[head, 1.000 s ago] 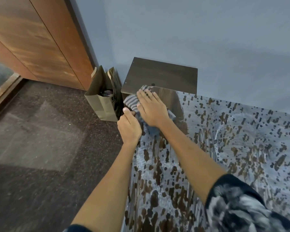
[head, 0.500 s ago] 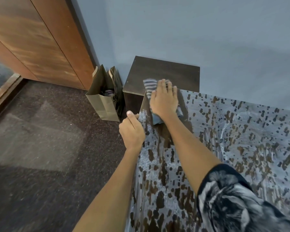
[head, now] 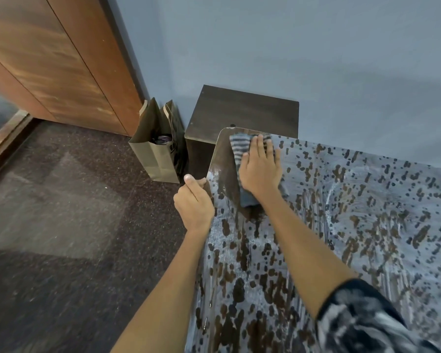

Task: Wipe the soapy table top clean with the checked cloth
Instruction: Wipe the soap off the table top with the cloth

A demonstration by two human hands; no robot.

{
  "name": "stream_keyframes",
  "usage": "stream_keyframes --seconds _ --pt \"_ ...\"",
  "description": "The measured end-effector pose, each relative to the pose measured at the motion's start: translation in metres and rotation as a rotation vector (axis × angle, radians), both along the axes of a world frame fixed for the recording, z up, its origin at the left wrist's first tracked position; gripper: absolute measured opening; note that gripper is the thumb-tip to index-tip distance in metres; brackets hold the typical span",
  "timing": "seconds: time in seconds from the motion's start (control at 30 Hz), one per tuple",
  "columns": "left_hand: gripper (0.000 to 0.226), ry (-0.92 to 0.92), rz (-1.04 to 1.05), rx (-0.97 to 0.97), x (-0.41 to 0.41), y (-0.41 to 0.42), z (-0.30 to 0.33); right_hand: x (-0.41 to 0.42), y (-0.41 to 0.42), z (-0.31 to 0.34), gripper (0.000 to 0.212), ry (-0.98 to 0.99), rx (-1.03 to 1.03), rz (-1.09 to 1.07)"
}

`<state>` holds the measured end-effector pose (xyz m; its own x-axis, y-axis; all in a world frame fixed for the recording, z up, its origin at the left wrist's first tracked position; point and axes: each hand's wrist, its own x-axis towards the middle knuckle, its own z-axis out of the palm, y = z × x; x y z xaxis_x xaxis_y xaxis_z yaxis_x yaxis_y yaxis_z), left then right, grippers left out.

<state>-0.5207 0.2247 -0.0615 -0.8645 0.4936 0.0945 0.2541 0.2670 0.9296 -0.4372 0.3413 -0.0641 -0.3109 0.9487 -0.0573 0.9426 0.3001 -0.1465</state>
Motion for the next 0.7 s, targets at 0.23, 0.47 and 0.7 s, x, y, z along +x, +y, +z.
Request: stream_keyframes --seconds 0.23,0.47,0.7 --pt "0.053 -0.055 0.063 -0.055 0.006 -0.014 0.004 -0.029 -0.034 0.0 0.053 0.08 0.01 0.348" --pt "0.057 -0.136 0.032 -0.069 0.004 -0.028 0.0 0.035 -0.055 -0.001 0.057 -0.007 0.005 0.483" --pt "0.054 -0.124 0.041 -0.078 0.008 -0.036 0.003 -0.037 -0.044 0.004 0.057 0.036 -0.037 0.017"
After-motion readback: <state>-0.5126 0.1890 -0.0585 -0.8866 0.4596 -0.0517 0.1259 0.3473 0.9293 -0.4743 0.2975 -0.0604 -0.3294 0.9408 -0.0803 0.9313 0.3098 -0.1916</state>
